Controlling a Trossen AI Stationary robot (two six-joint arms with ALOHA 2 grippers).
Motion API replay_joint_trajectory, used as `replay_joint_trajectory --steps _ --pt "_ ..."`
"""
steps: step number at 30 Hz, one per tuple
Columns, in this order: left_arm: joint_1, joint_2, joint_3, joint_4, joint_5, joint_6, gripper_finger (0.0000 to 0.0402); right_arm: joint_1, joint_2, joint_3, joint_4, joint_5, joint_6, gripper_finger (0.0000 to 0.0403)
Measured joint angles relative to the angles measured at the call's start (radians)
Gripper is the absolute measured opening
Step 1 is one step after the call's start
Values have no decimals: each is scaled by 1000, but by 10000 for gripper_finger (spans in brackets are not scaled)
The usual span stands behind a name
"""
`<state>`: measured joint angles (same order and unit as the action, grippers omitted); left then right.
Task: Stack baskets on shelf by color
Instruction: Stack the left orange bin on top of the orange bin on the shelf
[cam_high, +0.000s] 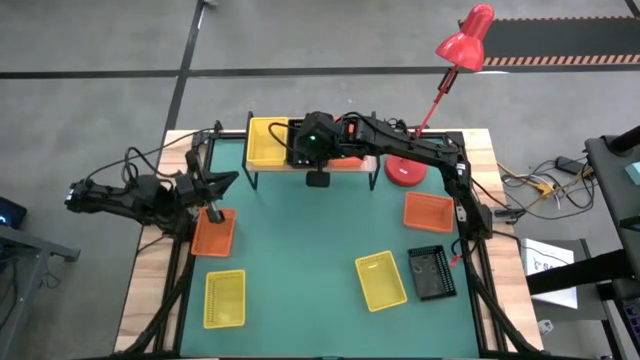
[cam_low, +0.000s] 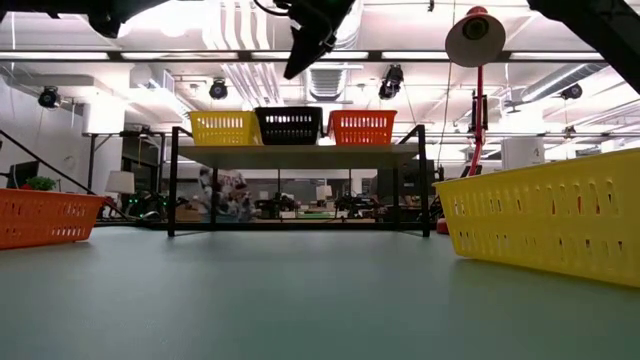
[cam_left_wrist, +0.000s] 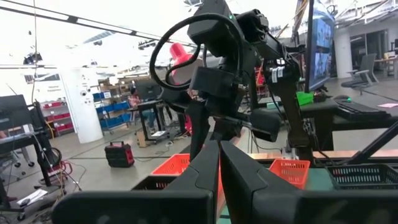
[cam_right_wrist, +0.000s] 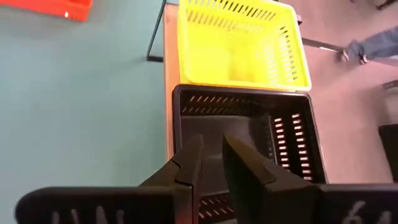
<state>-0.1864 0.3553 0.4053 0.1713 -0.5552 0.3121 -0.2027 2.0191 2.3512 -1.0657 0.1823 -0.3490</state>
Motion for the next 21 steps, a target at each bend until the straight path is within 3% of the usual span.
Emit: replay_joint_trajectory --steps 7,13,17,21 --pt "0 5 0 -2 0 -1 0 76 -41 0 -78 -7 7 16" --pt "1 10 0 0 1 -19 0 190 -81 -43 -225 -26 119 9" --pt "1 23 0 0 1 -45 0 266 -146 -161 -216 -26 181 9" --pt "1 54 0 0 3 -79 0 335 -244 -346 -80 -10 207 9"
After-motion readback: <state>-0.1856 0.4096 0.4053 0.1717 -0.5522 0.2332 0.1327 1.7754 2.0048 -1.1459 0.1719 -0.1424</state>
